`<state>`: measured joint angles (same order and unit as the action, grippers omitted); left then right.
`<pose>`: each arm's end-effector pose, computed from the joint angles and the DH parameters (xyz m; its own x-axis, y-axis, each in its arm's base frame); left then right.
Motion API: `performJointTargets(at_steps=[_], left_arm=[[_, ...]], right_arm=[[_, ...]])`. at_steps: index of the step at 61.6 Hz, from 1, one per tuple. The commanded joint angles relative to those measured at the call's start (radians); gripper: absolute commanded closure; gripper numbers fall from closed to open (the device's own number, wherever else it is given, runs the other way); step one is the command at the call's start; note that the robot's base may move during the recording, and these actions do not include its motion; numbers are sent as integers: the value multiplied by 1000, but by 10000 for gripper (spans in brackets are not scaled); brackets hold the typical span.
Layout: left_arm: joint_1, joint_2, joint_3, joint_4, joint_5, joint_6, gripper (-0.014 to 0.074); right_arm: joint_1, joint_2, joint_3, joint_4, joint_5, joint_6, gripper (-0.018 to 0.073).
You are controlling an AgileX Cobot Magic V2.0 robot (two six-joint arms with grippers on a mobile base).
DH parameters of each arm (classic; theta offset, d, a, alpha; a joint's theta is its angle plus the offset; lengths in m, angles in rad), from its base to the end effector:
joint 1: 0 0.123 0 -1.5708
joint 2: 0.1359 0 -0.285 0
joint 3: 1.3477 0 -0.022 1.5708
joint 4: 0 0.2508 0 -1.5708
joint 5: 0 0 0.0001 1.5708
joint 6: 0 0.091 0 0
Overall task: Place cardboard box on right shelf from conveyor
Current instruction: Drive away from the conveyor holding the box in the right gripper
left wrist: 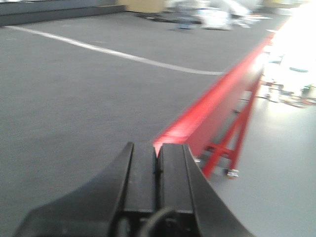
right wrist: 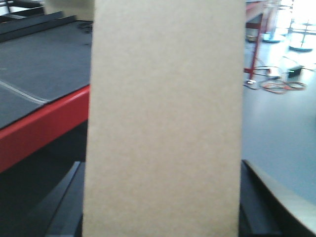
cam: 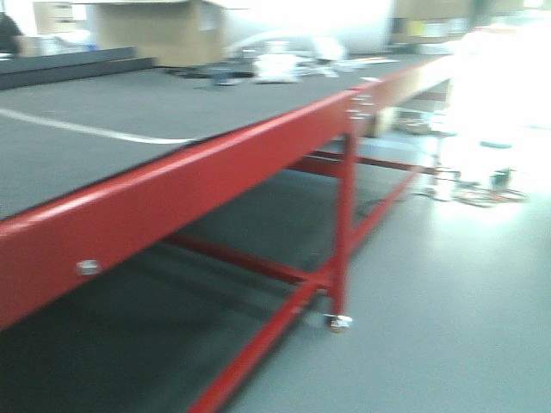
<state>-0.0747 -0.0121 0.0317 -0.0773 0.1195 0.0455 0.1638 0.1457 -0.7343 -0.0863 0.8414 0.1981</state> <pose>0.0566 -0.0051 0.1923 -0.0540 -0.0273 -0.9982 0.0822 0.9961 -0.0317 -0.0013 -0.0061 0.3613 -0.1733 0.1130 -0.9784 -0.0767 0.9888 0.1278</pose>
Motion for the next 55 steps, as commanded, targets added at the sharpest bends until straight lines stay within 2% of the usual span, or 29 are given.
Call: performJointTargets(at_steps=[1, 55], left_arm=[[-4, -15, 8, -6, -86, 0, 713], [-4, -15, 8, -6, -86, 0, 712]], right_arm=[[-6, 15, -28, -11, -102, -11, 323], [-6, 15, -28, -11, -102, -11, 323]])
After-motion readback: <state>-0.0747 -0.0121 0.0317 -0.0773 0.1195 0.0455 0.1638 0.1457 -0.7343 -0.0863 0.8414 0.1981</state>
